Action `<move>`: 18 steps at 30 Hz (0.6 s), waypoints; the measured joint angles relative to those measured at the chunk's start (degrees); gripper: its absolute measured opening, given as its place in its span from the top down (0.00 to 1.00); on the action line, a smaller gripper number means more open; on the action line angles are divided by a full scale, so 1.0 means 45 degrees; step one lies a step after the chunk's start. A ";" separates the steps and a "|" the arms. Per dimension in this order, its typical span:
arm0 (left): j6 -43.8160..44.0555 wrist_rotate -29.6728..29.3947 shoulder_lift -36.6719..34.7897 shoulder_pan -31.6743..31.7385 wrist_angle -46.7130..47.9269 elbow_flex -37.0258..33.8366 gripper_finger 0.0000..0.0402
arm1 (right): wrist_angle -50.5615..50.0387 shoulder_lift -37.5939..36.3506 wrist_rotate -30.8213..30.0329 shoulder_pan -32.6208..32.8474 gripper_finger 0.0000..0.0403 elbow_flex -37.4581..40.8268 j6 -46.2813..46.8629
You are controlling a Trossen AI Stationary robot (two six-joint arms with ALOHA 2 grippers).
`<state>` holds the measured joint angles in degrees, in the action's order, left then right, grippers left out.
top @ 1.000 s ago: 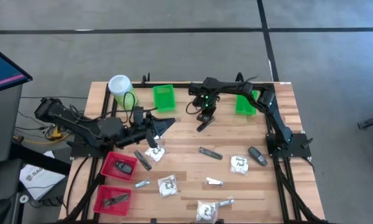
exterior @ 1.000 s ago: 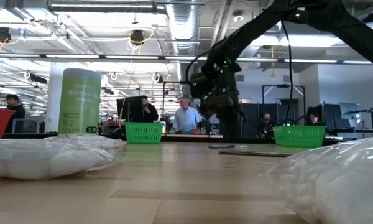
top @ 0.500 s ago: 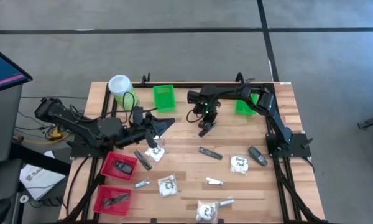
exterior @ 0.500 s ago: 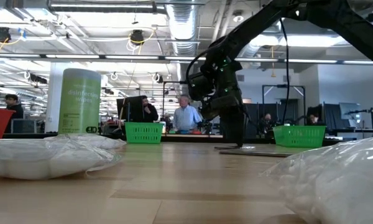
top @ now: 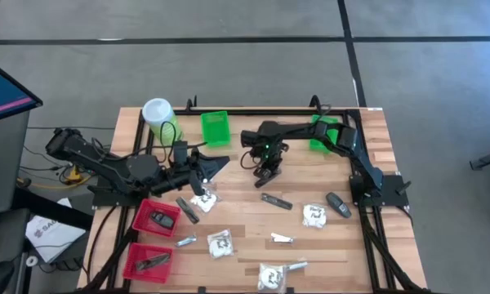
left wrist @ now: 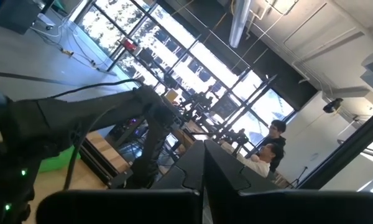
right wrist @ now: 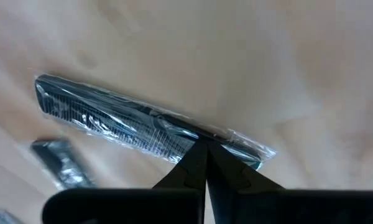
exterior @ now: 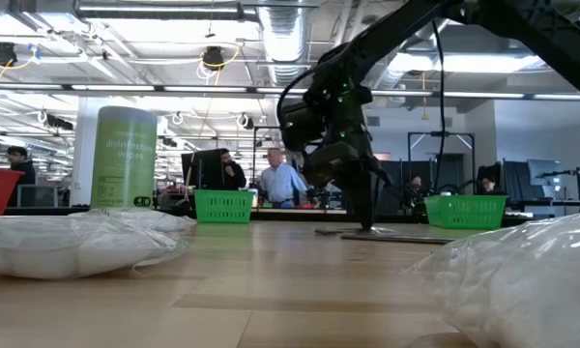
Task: Pick & Place Travel size toiletries
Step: Move the black comb to the center of the table
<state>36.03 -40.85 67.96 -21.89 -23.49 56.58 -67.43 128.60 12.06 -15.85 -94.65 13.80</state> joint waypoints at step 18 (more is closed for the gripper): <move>-0.0011 0.0077 0.0000 0.0000 -0.0039 0.0000 1.00 | 0.2371 -0.0087 0.1722 0.2324 1.00 -0.0017 0.0284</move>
<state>35.98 -40.51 67.96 -21.89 -23.66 56.58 -56.76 128.20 19.81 -5.39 -94.73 15.08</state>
